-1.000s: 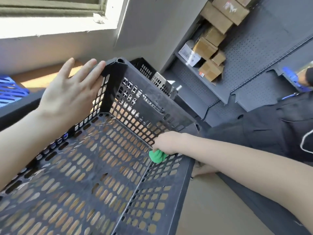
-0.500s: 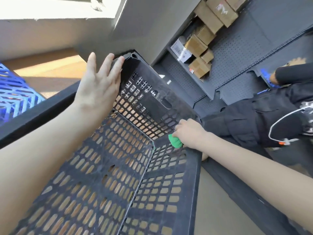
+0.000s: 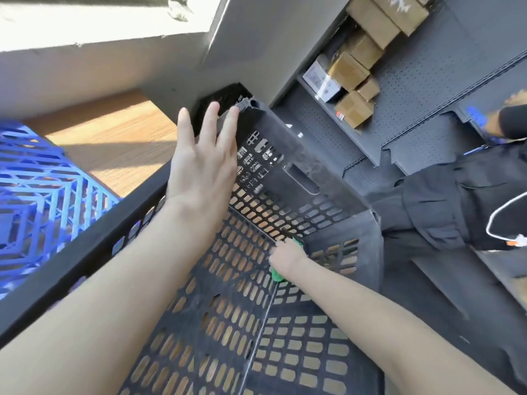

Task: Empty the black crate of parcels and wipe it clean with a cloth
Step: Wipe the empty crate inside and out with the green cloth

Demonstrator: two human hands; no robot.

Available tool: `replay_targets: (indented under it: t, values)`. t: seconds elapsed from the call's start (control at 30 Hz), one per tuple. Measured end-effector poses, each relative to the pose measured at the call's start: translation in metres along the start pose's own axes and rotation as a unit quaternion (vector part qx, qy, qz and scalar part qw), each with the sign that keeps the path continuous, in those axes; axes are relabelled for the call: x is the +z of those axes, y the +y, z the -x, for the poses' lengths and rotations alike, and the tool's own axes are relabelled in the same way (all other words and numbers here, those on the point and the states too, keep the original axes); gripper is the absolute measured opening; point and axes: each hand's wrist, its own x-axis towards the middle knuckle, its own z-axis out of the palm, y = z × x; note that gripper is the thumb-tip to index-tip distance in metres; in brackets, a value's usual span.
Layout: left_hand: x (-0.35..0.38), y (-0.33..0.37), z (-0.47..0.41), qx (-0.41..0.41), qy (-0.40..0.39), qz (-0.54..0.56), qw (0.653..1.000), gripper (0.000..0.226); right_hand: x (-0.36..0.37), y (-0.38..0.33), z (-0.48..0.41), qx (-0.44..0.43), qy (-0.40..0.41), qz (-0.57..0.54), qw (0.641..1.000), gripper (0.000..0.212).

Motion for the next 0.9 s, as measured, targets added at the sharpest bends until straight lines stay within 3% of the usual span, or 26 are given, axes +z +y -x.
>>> replay_targets:
  t: [0.17, 0.43, 0.63, 0.8, 0.9]
  values:
    - [-0.002, -0.001, -0.002, -0.009, -0.006, 0.011, 1.000, 0.074, -0.010, 0.020, 0.029, 0.031, 0.008, 0.034, 0.999, 0.036]
    - [-0.005, -0.003, 0.001, -0.011, -0.007, 0.026, 1.000, 0.075, -0.029, 0.070, 0.109, 0.146, 0.063, -0.057, 0.986, 0.030]
    - [-0.004, -0.004, 0.003, -0.005, 0.003, 0.024, 1.000, 0.074, -0.017, 0.042, 0.064, 0.097, 0.029, -0.091, 0.991, 0.035]
    - [-0.001, -0.001, 0.000, -0.003, 0.008, 0.037, 0.999, 0.072, -0.005, 0.015, 0.027, 0.086, 0.024, -0.184, 0.979, 0.035]
    - [0.000, -0.001, -0.001, -0.004, 0.007, 0.029, 1.000, 0.074, 0.002, -0.001, 0.025, 0.076, 0.017, -0.159, 0.984, 0.033]
